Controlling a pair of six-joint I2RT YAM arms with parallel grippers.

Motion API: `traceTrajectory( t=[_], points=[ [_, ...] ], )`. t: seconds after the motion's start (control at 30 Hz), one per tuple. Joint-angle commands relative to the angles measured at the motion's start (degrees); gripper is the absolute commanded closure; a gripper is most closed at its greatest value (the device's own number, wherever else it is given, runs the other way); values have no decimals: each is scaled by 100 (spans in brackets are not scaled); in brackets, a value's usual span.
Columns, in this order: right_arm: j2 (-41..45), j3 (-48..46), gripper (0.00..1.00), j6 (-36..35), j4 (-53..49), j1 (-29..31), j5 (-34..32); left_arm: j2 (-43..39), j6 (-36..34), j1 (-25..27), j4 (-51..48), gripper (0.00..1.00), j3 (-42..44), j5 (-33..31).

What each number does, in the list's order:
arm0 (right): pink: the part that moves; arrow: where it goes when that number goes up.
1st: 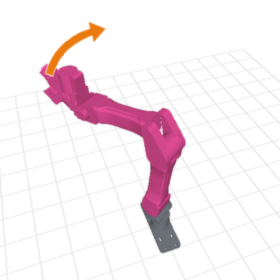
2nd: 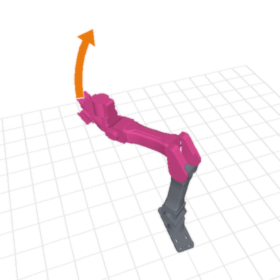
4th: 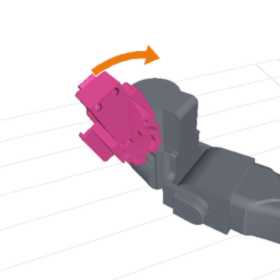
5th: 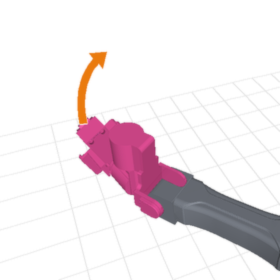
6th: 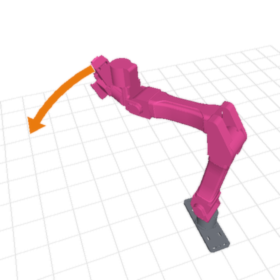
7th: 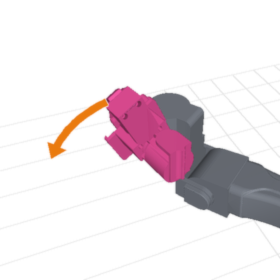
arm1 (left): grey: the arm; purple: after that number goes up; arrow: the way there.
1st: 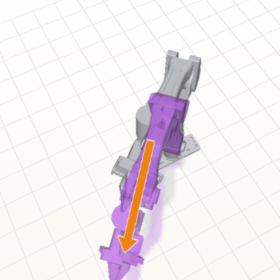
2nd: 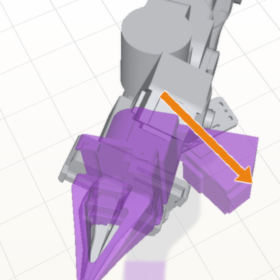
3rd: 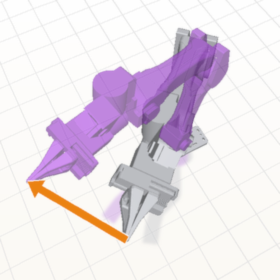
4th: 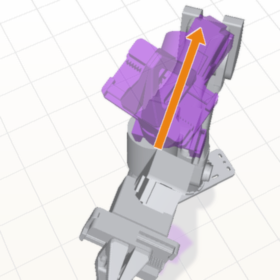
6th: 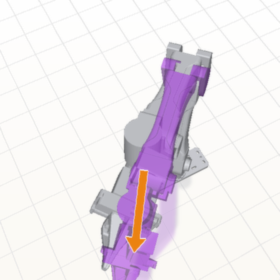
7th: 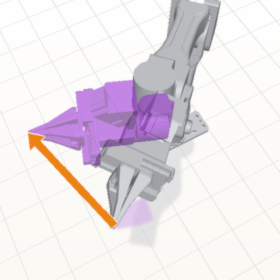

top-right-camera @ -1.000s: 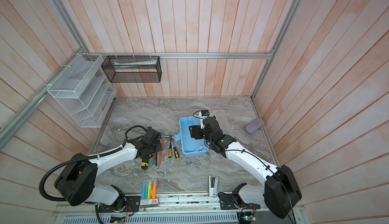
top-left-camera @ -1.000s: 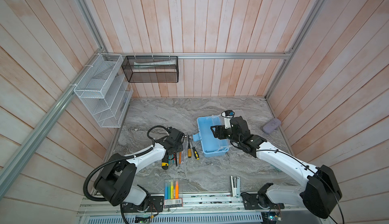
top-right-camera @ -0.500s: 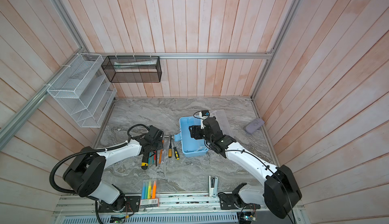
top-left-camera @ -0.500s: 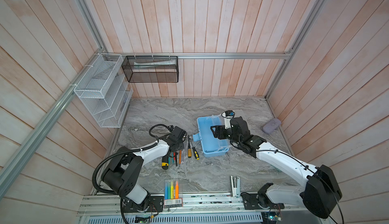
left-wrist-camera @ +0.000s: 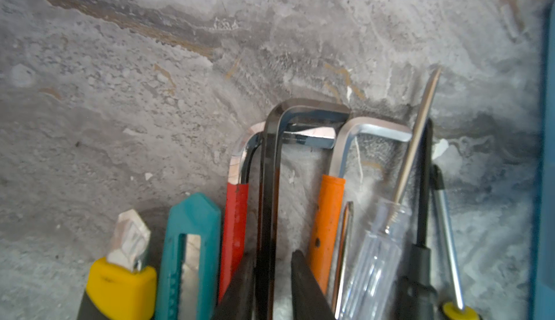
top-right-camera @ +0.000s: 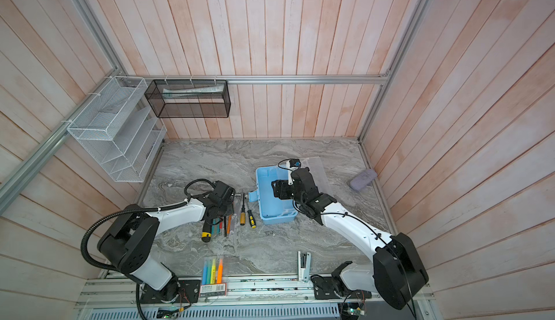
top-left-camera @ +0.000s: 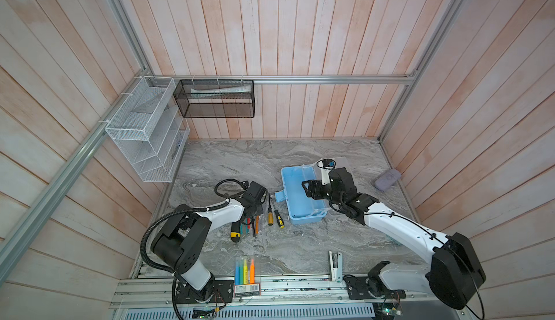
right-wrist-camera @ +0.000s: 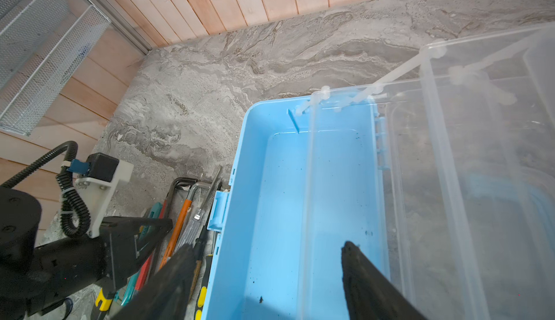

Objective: Pack the tool kit
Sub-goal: 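Lower the left gripper onto the black L-shaped hex key and close, then lift the black hex key with the left gripper over the box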

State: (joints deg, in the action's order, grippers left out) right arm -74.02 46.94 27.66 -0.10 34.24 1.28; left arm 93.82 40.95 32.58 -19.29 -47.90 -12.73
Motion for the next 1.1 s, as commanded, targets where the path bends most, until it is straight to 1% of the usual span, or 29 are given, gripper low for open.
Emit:
traceTrajectory(
  t=[0.0,0.3,0.47,0.5,0.57,0.63,0.67,0.7,0.8,0.87,1.07],
  points=[
    [-60,-79,24,74,125,-46,133,140,-60,-23,16,75,-179,-122],
    [-69,-131,25,100,168,-135,227,364,-52,-24,-14,77,-272,-199],
    [-119,-132,25,108,210,-173,281,435,-61,-39,-26,83,-299,-241],
    [-137,-132,25,118,211,-184,299,448,-61,-43,-23,86,-299,-247],
    [-172,-125,25,130,235,-195,323,460,-77,-57,-7,86,-286,-247],
    [-213,-115,25,142,256,-201,367,449,-100,-83,-6,90,-284,-247],
    [-233,-107,25,144,270,-205,385,430,-113,-97,-11,96,-273,-247],
    [-269,-95,25,151,291,-198,419,398,-126,-110,-7,100,-271,-256],
    [-371,-19,25,160,288,-249,522,223,-219,-128,41,100,-253,-276],
    [-415,32,25,198,291,-299,591,71,-316,-137,59,100,-302,-178],
    [-393,207,25,349,359,-521,1052,-597,-477,-120,-110,100,-771,443]
  ],
)
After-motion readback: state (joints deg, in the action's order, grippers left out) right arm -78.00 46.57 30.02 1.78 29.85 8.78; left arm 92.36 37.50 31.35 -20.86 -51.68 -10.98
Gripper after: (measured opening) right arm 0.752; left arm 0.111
